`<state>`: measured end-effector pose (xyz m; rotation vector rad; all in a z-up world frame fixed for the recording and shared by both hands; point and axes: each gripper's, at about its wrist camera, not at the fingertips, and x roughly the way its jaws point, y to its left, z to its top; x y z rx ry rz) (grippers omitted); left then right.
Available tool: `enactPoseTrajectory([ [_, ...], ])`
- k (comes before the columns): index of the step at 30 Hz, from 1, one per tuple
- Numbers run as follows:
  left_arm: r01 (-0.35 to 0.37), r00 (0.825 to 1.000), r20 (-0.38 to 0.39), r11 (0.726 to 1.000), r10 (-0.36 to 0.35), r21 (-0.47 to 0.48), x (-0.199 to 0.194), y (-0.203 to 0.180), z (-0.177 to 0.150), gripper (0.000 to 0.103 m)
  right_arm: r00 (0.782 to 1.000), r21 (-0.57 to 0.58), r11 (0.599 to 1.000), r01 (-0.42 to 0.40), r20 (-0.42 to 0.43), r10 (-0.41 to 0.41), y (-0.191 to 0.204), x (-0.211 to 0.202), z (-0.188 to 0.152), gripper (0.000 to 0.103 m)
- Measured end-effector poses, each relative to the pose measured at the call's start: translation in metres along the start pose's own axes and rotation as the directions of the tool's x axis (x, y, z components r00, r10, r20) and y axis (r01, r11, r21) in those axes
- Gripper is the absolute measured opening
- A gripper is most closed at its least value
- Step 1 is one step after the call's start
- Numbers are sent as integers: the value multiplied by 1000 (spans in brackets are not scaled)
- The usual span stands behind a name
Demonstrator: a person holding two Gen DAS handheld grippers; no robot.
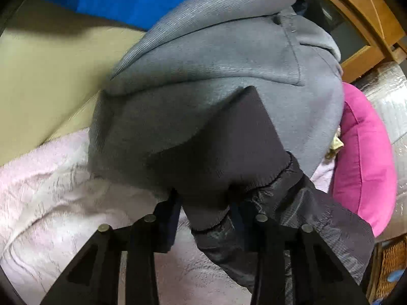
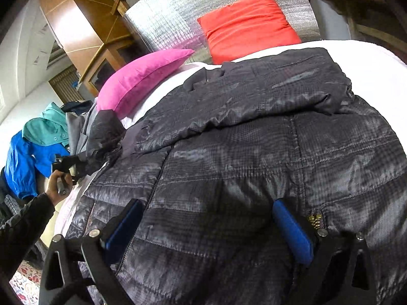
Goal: Fold large clothes
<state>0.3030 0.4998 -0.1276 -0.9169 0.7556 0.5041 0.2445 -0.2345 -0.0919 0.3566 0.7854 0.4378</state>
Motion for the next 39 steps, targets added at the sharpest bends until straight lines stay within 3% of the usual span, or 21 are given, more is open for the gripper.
enactPoseTrajectory([
  [5,-75,994,87,983,61,169,-37,-33,0,21,1000,8,1000,-15,9,15,-3,-2,-1,103],
  [9,-106,978,207,942,40,318,-99,-75,-8,20,999,15,999,-28,17,28,-4,-3,-1,103],
  [13,-81,954,295,893,-60,444,-173,-125,-31,20,999,25,999,-45,25,44,-7,-5,-1,103],
  [16,-46,939,313,848,-144,528,-216,-165,-54,20,998,29,998,-52,28,51,-7,-6,-1,103],
  [21,54,928,248,758,-279,650,-260,-244,-117,21,998,37,997,-62,32,60,-8,-7,0,103],
  [26,158,932,102,643,-347,749,-254,-330,-206,21,988,102,989,-108,118,96,-14,-28,2,103],
  [31,237,945,-54,559,-323,795,-209,-390,-302,21,955,240,955,-175,276,105,-42,-64,8,103],
  [34,244,956,-111,527,-271,814,-171,-416,-354,21,941,311,931,-191,329,83,-60,-78,11,103],
  [39,212,975,-143,529,-169,822,-117,-434,-406,21,906,393,896,-208,422,25,-85,-103,14,103],
])
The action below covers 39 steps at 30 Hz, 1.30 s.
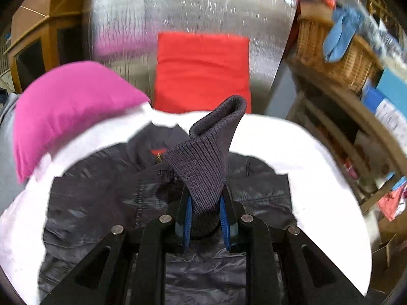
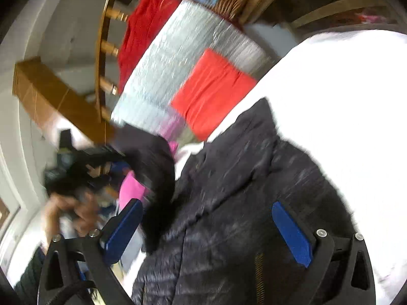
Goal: Fold large clothes
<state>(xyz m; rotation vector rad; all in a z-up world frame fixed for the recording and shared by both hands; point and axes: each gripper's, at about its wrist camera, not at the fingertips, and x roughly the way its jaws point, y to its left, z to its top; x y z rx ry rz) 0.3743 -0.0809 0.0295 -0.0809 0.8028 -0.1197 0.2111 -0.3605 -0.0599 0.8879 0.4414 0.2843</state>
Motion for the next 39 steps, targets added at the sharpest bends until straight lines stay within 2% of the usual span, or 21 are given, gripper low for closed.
enactPoseTrajectory([
  [4,3,994,-107,999,-7,-32,30,-4,-14,23,1000,48,999,-6,20,5,-7,-4,8,103],
  [5,13,990,-142,999,-19,-39,34,-4,-17,31,1000,51,999,-6,25,5,-7,-4,9,103],
  [6,34,983,-180,998,-42,-48,36,-2,-20,46,1000,48,999,-7,29,6,-7,-5,10,103],
  [7,51,977,-203,997,-61,-55,32,-1,-23,56,999,42,999,-8,32,6,-6,-5,10,103],
  [8,63,974,-215,996,-74,-58,26,-6,-28,73,999,31,1000,-7,36,5,-3,-6,10,103],
  [11,82,978,-190,995,-91,-55,7,1,-30,75,999,3,1000,0,39,0,1,-9,8,103],
  [15,88,986,-132,994,-97,-67,-23,31,-44,79,999,-1,1000,9,36,-9,-1,-9,6,103],
  [20,23,995,-97,990,-37,-137,-46,102,-94,79,1000,-31,999,20,16,-19,2,-5,4,103],
  [24,-68,996,-75,977,53,-202,-56,161,-143,79,999,-75,997,27,-34,-29,7,4,-4,103],
  [26,-88,993,-94,973,69,-215,-55,182,-154,79,997,-100,995,22,-70,-29,12,8,-9,103],
  [28,-89,993,-96,966,68,-241,-59,205,-155,79,991,-60,998,-14,-131,6,14,17,-12,103],
  [30,-78,996,-58,950,64,-301,-66,229,-149,79,980,-42,998,-57,-193,48,27,31,-9,103],
  [32,-32,999,-38,915,18,-402,-65,256,-141,79,966,-22,996,-85,-246,77,42,56,3,103],
  [34,19,998,-36,870,-43,-493,-60,276,-138,79,960,-4,997,-78,-268,75,49,81,15,103],
  [36,61,995,-34,828,-96,-558,-49,289,-136,79,954,28,998,-52,-295,58,47,112,29,102],
  [39,75,992,-37,803,-120,-592,-35,294,-135,79,935,119,990,78,-352,-32,21,154,38,100],
])
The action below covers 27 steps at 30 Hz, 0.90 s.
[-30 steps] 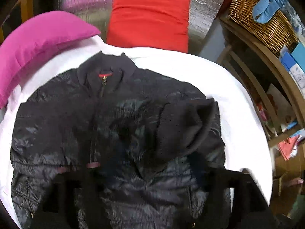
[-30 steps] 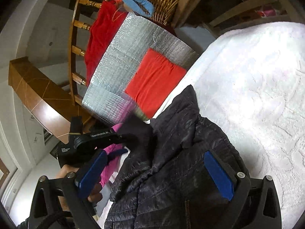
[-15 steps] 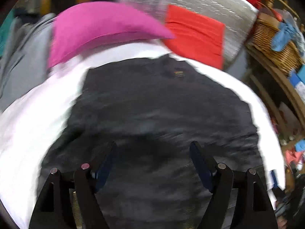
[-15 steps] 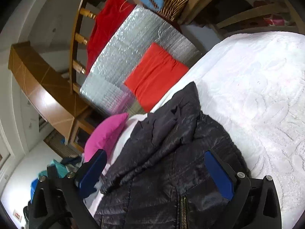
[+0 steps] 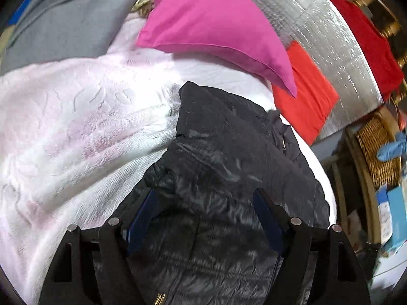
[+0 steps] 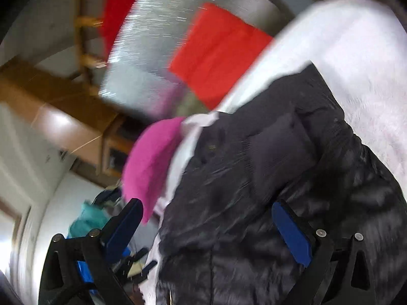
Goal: Fold large clothes
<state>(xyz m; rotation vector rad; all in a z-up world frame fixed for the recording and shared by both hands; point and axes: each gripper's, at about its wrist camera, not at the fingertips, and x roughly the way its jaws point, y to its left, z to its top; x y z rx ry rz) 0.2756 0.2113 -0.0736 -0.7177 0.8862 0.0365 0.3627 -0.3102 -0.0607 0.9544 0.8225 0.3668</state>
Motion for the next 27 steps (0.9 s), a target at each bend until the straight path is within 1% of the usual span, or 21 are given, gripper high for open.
enactPoseTrajectory([
  [2,-5,1000,-25,1000,4,-18,11,4,4,79,998,57,997,59,-28,-58,-13,14,4,97],
  [3,-12,999,-32,1000,11,-22,15,6,5,79,997,72,995,71,-31,-69,-17,17,4,95],
  [6,-36,999,-38,999,35,-12,25,6,7,79,994,47,993,106,-32,-105,-14,24,8,87],
  [7,-45,998,-39,999,45,0,26,6,7,79,987,10,988,155,-37,-155,-8,28,11,69],
  [8,-54,998,-39,998,54,11,27,5,7,79,973,-32,974,222,-48,-224,-2,32,14,24],
  [9,-65,997,-35,998,66,24,27,4,8,78,963,-89,960,264,-34,-268,8,32,17,12],
  [10,-81,996,-29,996,82,38,28,3,10,78,955,-175,940,294,12,-297,24,27,19,13],
  [12,-114,993,-5,991,115,68,29,0,15,78,945,-338,883,326,126,-301,65,13,15,12],
  [13,-134,991,6,987,134,84,30,-1,17,78,939,-406,848,341,179,-293,82,6,11,12],
  [14,-150,989,10,984,149,92,33,0,19,78,921,-466,795,388,238,-310,93,2,5,12],
  [15,-164,986,8,982,164,94,36,1,21,78,909,-473,777,416,240,-341,90,6,4,12],
  [16,-173,985,5,981,173,84,36,4,22,78,894,-459,767,448,200,-402,74,19,4,12],
  [17,-176,984,10,982,176,73,37,6,23,78,880,-438,771,463,126,-457,52,34,4,16],
  [18,-181,983,33,982,179,60,30,6,23,78,872,-426,775,467,75,-484,37,45,2,16],
  [19,-191,980,66,980,187,61,20,4,22,78,869,-414,783,465,43,-493,22,51,-3,19],
  [21,-207,972,139,972,191,112,3,-9,21,79,895,-387,816,428,58,-442,10,47,-10,21],
  [22,-217,966,174,964,190,155,-3,-19,20,79,903,-372,830,415,56,-426,10,45,-10,28],
  [23,-224,963,194,956,187,189,-5,-29,19,79,912,-360,844,397,46,-408,11,42,-9,44],
  [24,-222,963,202,949,178,222,-4,-39,18,79,921,-362,854,373,37,-387,15,38,-9,56],
  [25,-215,966,198,943,167,254,0,-48,16,79,928,-382,852,358,42,-371,22,33,-10,73],
  [27,-224,968,176,925,176,306,19,-63,11,79,926,-415,833,366,70,-372,35,20,-14,75],
])
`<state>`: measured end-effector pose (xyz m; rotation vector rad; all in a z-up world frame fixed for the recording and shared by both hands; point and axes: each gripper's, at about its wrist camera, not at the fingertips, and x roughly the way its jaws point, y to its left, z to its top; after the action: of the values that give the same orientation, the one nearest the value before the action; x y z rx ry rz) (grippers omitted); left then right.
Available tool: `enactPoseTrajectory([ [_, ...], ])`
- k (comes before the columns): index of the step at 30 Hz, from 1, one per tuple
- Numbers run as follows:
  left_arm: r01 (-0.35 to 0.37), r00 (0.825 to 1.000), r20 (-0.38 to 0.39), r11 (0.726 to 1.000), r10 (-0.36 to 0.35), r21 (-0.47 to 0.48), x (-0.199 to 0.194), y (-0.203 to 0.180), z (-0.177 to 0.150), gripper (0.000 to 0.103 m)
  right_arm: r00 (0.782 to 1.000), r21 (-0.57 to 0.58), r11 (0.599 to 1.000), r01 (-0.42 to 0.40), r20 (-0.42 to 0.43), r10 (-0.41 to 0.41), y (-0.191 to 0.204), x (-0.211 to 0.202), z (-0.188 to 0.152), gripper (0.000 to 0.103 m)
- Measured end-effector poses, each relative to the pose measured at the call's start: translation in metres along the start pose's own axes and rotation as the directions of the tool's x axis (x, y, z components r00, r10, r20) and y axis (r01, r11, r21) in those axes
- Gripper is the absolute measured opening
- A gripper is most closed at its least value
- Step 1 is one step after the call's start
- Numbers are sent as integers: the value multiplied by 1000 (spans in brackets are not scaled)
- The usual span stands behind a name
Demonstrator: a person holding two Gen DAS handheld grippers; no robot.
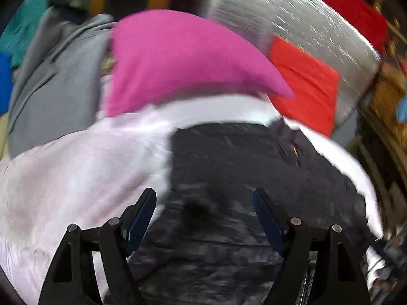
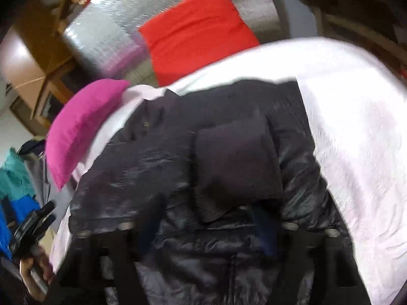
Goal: Fold large clothes
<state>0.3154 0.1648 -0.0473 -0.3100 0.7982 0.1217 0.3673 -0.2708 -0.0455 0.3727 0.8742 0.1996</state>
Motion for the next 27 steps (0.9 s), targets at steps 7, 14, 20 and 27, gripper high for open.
enactPoseTrajectory([
  [7,-161,979,-97,970,181,179,59,-30,-23,80,992,-128,990,-57,103,70,50,-40,19,78],
  [14,-119,992,-16,983,122,137,26,-46,-6,80,992,-206,975,83,-72,-99,57,60,14,83],
  [20,-153,975,-100,922,200,357,78,-93,-39,84,995,-240,968,74,-49,-88,63,53,14,83],
  [27,-142,979,-89,931,182,336,80,-88,-38,87,988,-233,965,118,-73,-138,60,84,33,91],
])
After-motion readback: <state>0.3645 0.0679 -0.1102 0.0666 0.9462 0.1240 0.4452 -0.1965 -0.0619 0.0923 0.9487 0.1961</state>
